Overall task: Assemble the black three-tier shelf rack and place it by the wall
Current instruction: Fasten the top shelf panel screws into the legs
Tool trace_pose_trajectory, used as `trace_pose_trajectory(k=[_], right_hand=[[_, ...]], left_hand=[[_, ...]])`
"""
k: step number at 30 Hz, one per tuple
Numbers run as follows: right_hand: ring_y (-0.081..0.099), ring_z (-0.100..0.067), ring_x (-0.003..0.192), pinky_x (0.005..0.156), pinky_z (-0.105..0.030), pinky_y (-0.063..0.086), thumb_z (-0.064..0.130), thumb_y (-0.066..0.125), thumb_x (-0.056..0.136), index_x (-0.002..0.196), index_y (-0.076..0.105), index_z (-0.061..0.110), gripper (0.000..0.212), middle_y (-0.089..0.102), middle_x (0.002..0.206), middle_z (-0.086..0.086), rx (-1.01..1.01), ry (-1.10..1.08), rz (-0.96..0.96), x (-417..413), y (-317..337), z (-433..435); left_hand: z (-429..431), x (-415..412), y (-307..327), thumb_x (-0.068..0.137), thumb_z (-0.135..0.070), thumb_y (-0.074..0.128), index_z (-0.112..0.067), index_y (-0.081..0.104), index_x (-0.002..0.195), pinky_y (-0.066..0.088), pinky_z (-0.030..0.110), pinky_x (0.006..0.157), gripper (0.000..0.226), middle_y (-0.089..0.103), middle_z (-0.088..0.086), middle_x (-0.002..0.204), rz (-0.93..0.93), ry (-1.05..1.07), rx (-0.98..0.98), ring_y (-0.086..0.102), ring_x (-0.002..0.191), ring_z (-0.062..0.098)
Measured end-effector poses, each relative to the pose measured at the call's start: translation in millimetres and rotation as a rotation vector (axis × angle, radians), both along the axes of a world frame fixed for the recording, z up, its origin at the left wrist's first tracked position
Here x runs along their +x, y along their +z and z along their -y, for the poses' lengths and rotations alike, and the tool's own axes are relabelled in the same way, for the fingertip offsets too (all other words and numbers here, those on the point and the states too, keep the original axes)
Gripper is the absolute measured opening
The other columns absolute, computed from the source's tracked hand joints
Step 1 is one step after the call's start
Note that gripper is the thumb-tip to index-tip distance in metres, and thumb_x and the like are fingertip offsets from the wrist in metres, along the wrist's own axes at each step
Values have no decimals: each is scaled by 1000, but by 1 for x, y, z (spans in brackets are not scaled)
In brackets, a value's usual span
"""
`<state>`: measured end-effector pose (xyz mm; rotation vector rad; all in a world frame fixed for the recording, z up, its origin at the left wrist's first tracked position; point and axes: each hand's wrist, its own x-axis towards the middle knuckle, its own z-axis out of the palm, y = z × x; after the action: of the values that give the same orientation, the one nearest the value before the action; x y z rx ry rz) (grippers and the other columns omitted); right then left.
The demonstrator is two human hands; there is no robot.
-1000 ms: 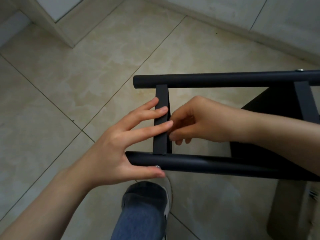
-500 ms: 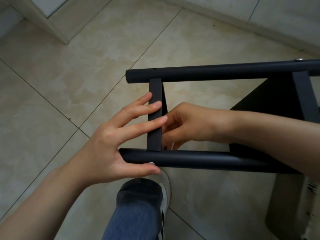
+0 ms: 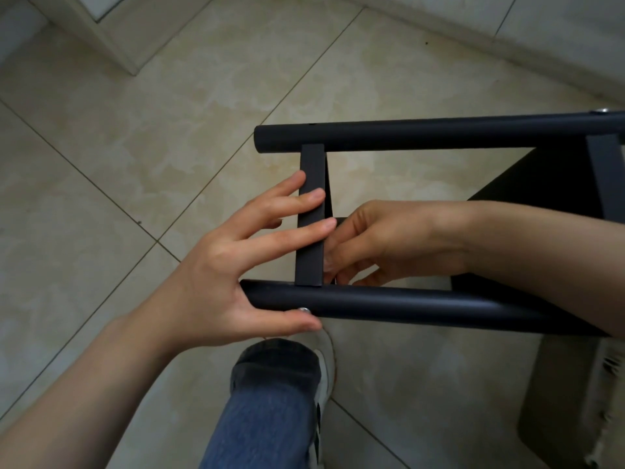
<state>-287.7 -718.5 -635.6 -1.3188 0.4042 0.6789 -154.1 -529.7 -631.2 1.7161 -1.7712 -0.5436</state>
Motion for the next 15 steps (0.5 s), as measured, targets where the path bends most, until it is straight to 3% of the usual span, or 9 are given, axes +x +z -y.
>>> trace_pose_trajectory(k=[3,7,12,15], right_hand=[[66,-12,86,76,-25,55,20,65,91,81,79,22,17,74,92,0,34,6,-35,0,-2,0],[65,-15,92,85,-33,55,24,65,92,96,78,18,14,73,100,-4,44,19,-73,0,-6,-2],[65,-12,86,74,-26,57,30,63,94,96,78,20,18,72,100,-5,53,13,-96,1,-9,-6],[64,-15,90,86,-31,53,33,60,97,103,75,15,25,72,105,-9,35,24,-85,2,-10,-9]], left_hand=[[0,-1,-1,80,-49,78,-15,43,145,45,46,112,82,42,5,155,-7,0,-5,25,154,29],[-1,-1,-1,80,-49,78,-14,43,145,45,45,111,81,42,6,155,-5,-1,-8,25,153,29],[0,0,0,81,-49,78,-14,43,145,47,46,109,81,42,6,155,12,-6,-4,25,153,29],[0,1,0,81,-49,78,-14,43,146,47,45,109,82,41,7,156,12,-11,-2,25,153,29]])
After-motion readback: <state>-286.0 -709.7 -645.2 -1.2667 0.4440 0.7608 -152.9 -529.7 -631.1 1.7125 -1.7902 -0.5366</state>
